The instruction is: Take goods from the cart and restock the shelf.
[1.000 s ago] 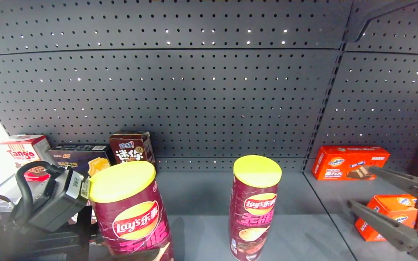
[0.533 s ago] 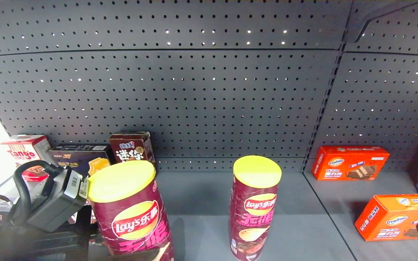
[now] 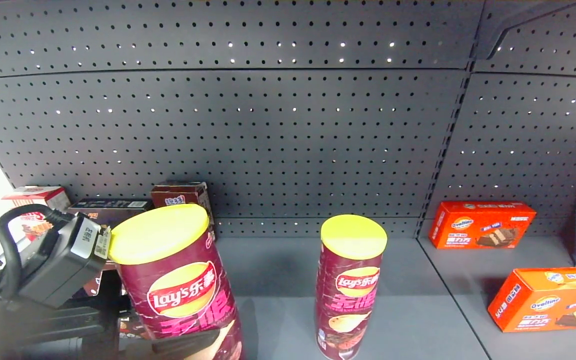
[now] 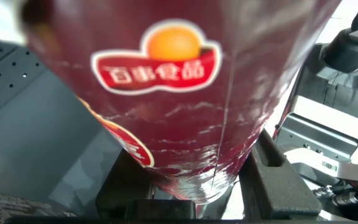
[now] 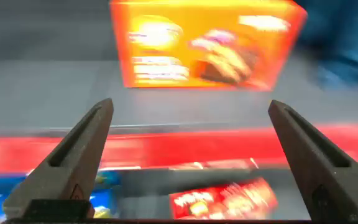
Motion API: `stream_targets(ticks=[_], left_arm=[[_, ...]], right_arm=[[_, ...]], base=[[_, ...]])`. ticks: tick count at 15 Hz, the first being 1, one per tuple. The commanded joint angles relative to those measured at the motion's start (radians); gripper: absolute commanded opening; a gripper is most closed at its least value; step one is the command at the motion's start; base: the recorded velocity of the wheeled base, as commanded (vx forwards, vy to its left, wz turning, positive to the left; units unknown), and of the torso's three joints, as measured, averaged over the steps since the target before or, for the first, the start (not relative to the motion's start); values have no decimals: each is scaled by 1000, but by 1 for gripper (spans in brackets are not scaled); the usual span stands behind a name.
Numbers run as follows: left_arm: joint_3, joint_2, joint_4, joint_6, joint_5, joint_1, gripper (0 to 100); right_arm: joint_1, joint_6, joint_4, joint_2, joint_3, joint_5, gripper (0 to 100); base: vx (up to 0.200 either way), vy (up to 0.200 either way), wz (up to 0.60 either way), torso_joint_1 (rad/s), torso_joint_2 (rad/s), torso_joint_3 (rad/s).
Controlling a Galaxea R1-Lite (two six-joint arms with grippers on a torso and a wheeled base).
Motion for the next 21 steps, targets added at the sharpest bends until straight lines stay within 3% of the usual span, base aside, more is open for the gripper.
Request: stream_targets(ticks=[1,8,11,13,15,17,18,21], left_arm=[[2,-10,1,-1,0,2,0],[33,-35,5,-1,0,-1,0],[-1,-33,7,-1,45,11,0],[-80,0,7,-1,46,24,0],[-241,117,1,1,83,50,0],[-298,152,2,1,83,50,0],[-384,221,7,6,77,31,0],[-402,309,5,59,34,31,0]], right_arm=[[-6,12,-5,-27,1,-5,100],[-6,14,-5,-27,1,-5,100],[-6,14,-5,-27,1,-6,100],[-6,14,-5,-27,1,-5,100],[-6,14,-5,-27,1,-5,100],[-6,12,-5,-27,1,-5,100],[-6,14,-5,-27,1,-6,100],[-6,14,-5,-27,1,-5,100]], base=[[0,0,0,0,0,0],[0,0,0,0,0,0],[0,0,0,0,0,0],[0,0,0,0,0,0],[0,0,0,0,0,0],[0,0,0,0,0,0],[0,0,0,0,0,0],[0,0,0,0,0,0]])
